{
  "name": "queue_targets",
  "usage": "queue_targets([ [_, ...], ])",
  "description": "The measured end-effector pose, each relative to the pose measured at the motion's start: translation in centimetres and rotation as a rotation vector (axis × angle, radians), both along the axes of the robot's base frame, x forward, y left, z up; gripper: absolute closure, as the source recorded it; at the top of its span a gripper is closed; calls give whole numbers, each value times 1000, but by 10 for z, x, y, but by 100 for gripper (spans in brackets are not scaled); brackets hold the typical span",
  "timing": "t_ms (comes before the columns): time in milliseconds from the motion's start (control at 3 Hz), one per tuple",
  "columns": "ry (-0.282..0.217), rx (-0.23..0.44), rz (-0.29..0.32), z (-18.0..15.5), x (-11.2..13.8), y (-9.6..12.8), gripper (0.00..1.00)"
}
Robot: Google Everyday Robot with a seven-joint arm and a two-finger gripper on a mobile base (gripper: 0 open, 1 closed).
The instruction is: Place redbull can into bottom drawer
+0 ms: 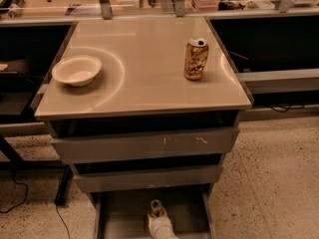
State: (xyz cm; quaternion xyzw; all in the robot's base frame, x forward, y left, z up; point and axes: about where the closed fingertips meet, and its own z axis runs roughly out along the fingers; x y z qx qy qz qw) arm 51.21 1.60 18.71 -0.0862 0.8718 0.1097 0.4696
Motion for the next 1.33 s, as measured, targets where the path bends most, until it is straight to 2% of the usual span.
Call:
queue_targets([
  [667,-22,-61,-43,-11,14,-9,100],
  [1333,-17,-71,-96,-32,17,-15,100],
])
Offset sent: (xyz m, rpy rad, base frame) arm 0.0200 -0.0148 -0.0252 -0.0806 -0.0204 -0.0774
